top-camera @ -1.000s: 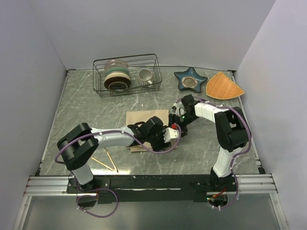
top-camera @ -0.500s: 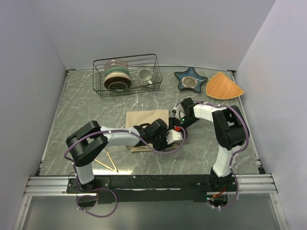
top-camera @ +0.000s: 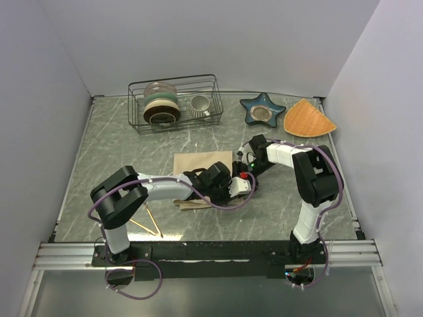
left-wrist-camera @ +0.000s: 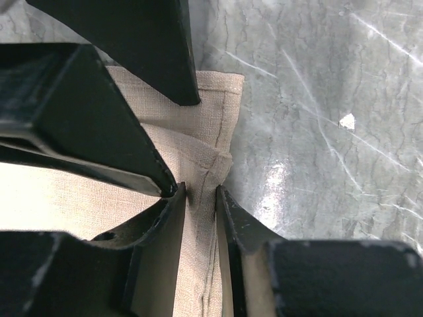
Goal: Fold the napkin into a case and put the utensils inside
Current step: Smooth out the square-folded napkin at the center of the board.
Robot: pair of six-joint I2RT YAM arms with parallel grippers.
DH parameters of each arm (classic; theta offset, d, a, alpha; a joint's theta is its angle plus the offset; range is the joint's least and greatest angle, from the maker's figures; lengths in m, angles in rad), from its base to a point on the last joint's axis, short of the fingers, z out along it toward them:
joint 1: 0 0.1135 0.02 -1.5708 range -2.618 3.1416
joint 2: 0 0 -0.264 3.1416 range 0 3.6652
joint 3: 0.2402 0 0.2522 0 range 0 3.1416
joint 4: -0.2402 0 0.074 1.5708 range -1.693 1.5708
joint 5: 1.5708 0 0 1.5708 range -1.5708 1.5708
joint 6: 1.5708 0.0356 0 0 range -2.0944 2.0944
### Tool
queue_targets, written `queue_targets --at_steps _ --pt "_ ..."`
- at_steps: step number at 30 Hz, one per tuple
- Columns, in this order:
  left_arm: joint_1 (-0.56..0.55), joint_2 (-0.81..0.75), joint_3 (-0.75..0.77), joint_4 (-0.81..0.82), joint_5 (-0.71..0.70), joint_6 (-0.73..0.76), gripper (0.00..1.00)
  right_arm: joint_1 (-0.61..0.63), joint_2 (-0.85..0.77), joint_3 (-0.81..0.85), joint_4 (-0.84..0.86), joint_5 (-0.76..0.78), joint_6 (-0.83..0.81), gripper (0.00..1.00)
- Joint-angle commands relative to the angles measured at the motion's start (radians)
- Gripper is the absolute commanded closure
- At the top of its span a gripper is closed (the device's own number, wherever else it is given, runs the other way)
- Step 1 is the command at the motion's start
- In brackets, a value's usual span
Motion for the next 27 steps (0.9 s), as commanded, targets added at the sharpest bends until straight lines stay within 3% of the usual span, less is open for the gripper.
queue_targets --at_steps 1,11,19,27 --pt "0.014 -0.052 0.036 0.003 0.045 -0.014 0.68 -0.003 0.017 0.0 0.006 0.046 -0.019 0.36" --pt "0.026 -0.049 0.059 -0.019 0.074 -0.019 0.62 -0.003 0.017 0.003 -0.001 0.049 -0.025 0.33" --pt "0.039 -0.062 0.054 -0.006 0.079 -0.031 0.89 -0.002 -0.026 0.001 0.005 -0.041 -0.016 0.34" --pt "0.04 -0.102 0.042 0.012 0.08 -0.038 0.92 -0.002 -0.072 -0.023 0.049 -0.117 0.039 0.37"
